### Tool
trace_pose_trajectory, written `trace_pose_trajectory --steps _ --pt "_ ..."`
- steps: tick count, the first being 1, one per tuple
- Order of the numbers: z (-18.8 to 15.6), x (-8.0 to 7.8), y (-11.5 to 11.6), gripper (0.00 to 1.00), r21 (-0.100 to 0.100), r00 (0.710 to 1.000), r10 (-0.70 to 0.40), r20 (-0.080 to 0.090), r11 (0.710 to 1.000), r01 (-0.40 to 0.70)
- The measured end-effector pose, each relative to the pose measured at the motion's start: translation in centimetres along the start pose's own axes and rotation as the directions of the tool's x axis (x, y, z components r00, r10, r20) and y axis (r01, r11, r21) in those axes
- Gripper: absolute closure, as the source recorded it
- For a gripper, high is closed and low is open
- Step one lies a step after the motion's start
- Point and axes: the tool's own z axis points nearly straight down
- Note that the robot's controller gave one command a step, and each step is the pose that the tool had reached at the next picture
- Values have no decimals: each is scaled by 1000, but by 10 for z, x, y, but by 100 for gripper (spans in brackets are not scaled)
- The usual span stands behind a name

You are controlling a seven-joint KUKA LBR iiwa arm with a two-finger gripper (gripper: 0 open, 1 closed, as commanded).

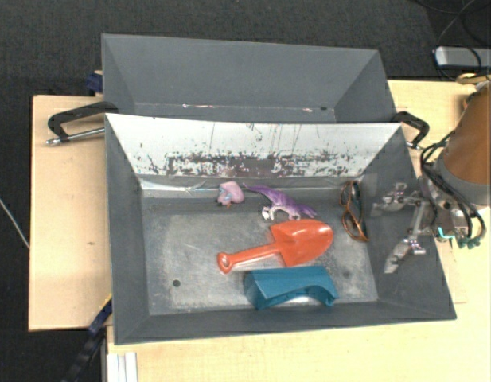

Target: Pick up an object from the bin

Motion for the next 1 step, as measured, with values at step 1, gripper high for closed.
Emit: trace_pose_trajectory --steps 1 --pt "-4 -1 1 0 1 1000 -3 7 1000 3"
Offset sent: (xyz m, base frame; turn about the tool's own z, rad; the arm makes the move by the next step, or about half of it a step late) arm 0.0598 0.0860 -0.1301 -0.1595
